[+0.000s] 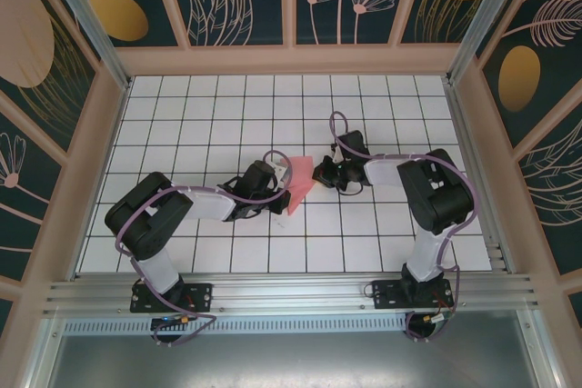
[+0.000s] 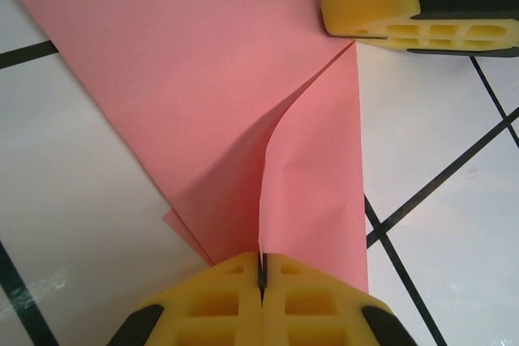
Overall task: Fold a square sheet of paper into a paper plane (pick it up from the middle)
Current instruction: Third fold the triangle at the center of the table.
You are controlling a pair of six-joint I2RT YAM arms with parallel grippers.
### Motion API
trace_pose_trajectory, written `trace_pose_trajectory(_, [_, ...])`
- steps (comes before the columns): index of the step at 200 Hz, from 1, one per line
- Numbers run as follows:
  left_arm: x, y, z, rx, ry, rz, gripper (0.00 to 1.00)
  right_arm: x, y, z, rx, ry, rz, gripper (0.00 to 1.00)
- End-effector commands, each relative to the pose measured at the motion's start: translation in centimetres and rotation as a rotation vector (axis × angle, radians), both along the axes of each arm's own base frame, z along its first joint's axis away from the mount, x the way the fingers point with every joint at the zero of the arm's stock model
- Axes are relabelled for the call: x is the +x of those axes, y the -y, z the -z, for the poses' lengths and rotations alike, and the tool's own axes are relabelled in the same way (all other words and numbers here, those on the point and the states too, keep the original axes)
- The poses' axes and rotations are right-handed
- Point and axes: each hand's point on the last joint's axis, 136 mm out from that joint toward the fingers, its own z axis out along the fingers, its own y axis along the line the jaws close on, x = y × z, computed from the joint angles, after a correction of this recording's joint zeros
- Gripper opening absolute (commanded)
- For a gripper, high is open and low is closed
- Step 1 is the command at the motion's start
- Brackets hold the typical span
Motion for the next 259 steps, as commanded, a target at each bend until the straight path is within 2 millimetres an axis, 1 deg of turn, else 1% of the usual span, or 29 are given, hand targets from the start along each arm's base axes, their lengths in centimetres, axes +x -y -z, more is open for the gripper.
trace_pose_trajectory(1, [-1.4, -2.4, 2.6, 0.095, -0.07, -0.031, 0.0, 0.6, 0.4, -2.7, -0.011, 0.068, 0.001, 0.03])
trace_pose_trajectory(14, [-1.5, -2.4, 2.7, 0.097, -0.073, -0.03, 0.0, 0.0, -0.2, -4.0, 0.02, 0.085, -0.024, 0.03])
trace_pose_trajectory(25, [-1.5, -2.4, 2.7, 0.096, -0.074, -0.03, 0.0, -0.9, -0.8, -4.3, 0.04, 0.081, -0.039, 0.03])
trace_pose_trajectory(44, [-1.4, -2.4, 2.6, 0.102, -0.069, -0.031, 0.0, -2.3, -1.9, -4.4, 0.083, 0.068, -0.054, 0.03])
trace_pose_trajectory(63, [-1.4, -2.4, 2.6, 0.1, -0.068, -0.027, 0.0, -3.4, -2.5, -3.5, 0.102, 0.046, -0.046, 0.03])
trace_pose_trajectory(87, [-1.5, -2.4, 2.7, 0.105, -0.073, -0.023, 0.0, -3.7, -3.0, -2.7, 0.123, 0.028, -0.047, 0.03])
trace_pose_trajectory(92, [-1.5, -2.4, 2.7, 0.104, -0.075, -0.023, 0.0, -4.3, -3.7, -2.6, 0.125, 0.023, -0.067, 0.03])
trace_pose_trajectory(110, [-1.6, -2.4, 2.9, 0.105, -0.079, -0.019, 0.0, -4.7, -4.3, -1.8, 0.115, 0.009, -0.078, 0.03])
trace_pose_trajectory(122, [-1.6, -2.4, 3.0, 0.106, -0.082, -0.017, 0.0, -4.9, -4.2, -0.8, 0.099, -0.014, -0.075, 0.03])
trace_pose_trajectory(146, [-1.8, -2.4, 3.1, 0.103, -0.088, -0.017, 0.0, -5.3, -3.5, 1.3, 0.055, -0.05, -0.055, 0.02])
trace_pose_trajectory(160, [-1.8, -2.5, 3.2, 0.109, -0.091, -0.019, 0.0, -5.6, -3.4, 1.8, 0.059, -0.06, -0.06, 0.02])
trace_pose_trajectory(175, [-1.8, -2.6, 3.2, 0.11, -0.088, -0.019, 0.0, -5.5, -3.8, 1.0, 0.079, -0.043, -0.072, 0.02])
trace_pose_trajectory(200, [-1.8, -2.7, 3.2, 0.117, -0.086, -0.028, 0.0, -5.2, -4.4, -2.0, 0.132, 0.018, -0.093, 0.03])
trace_pose_trajectory(213, [-1.7, -2.7, 3.2, 0.117, -0.084, -0.028, 0.0, -5.4, -4.5, -3.1, 0.147, 0.037, -0.097, 0.03])
trace_pose_trajectory(230, [-1.7, -2.7, 3.1, 0.119, -0.085, -0.029, 0.0, -6.0, -4.9, -3.5, 0.17, 0.04, -0.101, 0.04])
trace_pose_trajectory(259, [-1.7, -2.7, 3.0, 0.119, -0.084, -0.024, 0.0, -6.8, -5.3, -2.7, 0.169, 0.019, -0.105, 0.03])
